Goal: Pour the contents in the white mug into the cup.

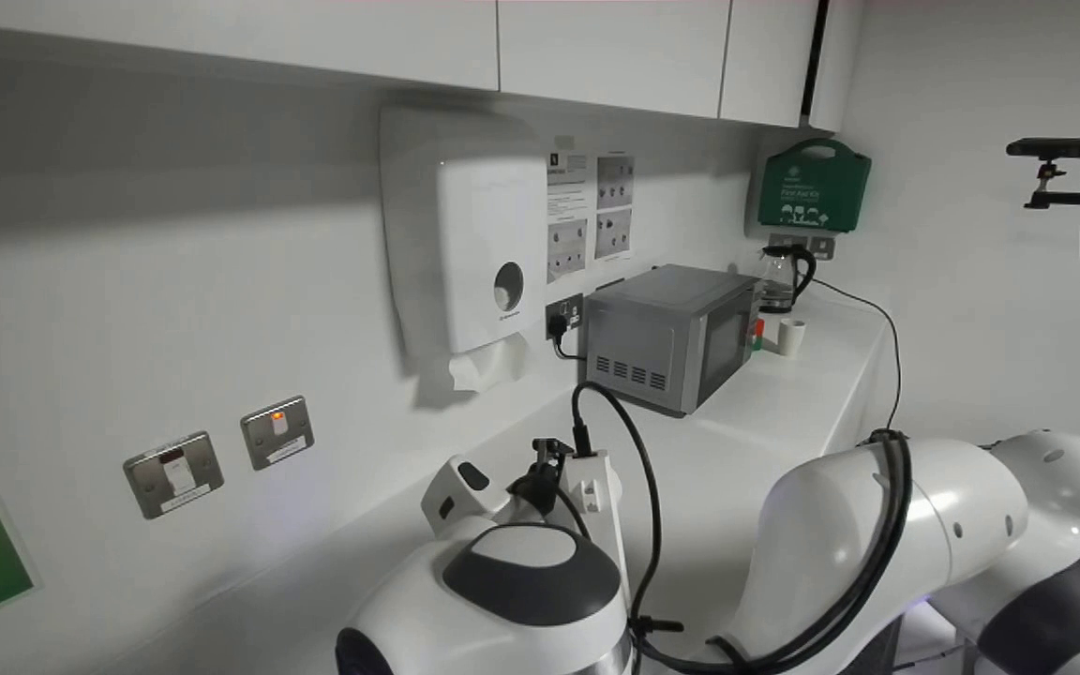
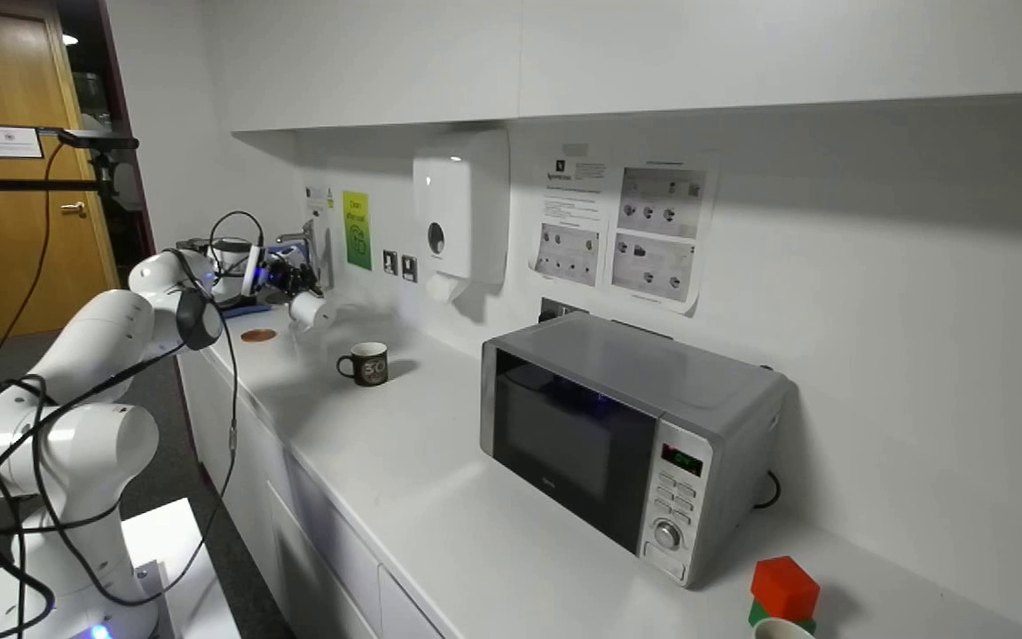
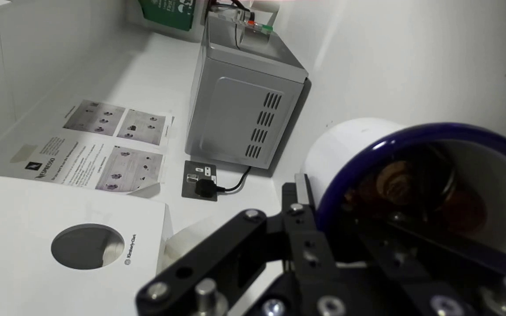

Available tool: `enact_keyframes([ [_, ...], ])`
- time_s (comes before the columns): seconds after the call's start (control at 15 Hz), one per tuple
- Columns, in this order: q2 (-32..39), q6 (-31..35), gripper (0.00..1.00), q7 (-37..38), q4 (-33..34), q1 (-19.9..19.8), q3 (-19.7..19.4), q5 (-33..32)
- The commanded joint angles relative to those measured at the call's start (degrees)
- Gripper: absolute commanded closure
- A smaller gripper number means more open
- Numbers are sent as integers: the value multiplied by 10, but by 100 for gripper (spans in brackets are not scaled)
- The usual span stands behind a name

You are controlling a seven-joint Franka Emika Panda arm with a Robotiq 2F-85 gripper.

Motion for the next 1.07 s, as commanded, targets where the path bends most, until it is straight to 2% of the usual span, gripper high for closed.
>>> enact_keyframes([
  [0.0,1,-2,99,-37,18,-7,-8,-9],
  [1.0,-9,2,99,-119,4,-4,-32,-63],
])
